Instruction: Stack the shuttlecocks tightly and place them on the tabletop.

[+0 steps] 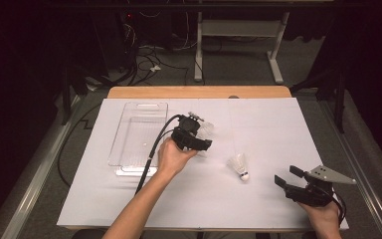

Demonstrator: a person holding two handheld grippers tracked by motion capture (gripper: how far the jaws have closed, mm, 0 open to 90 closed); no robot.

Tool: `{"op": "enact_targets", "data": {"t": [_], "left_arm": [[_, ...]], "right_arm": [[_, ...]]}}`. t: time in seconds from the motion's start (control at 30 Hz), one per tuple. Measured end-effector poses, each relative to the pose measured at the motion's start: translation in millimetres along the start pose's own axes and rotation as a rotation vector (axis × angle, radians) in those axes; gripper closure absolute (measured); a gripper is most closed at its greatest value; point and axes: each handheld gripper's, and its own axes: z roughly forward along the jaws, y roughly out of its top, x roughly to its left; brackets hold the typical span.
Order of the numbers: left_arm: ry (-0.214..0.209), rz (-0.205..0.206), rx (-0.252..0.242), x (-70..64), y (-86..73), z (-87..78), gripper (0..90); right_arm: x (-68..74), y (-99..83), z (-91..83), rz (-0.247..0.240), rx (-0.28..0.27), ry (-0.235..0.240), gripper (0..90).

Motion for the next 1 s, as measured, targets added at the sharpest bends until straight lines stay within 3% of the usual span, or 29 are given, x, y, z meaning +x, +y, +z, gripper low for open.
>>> {"op": "enact_targets", "data": {"t": [1.0], "left_arm": [[-0.01,0.034,-0.008,-9.1,-20.3,-9.4,33.2]], "right_arm": [[0.6,-0.1,-0.2,-0.002,0.001,-0.005,28.0]]}}
